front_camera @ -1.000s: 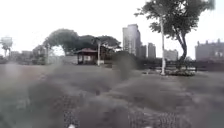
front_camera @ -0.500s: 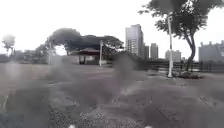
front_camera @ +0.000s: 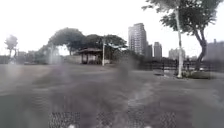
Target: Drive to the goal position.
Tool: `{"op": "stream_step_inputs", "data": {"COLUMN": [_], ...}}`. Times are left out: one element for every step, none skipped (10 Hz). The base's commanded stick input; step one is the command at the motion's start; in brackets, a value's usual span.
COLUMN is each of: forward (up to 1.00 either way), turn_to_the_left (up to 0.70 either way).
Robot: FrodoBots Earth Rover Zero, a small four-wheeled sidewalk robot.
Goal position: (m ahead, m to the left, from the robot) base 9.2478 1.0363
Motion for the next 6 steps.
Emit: {"op": "stream_step_inputs", "data": {"forward": [1.00, 1.00, 1.00, 1.00, 1.00, 1.00], "turn_to_the_left": [0.00, 0.00, 0.00, 0.00, 0.00, 0.01]}}
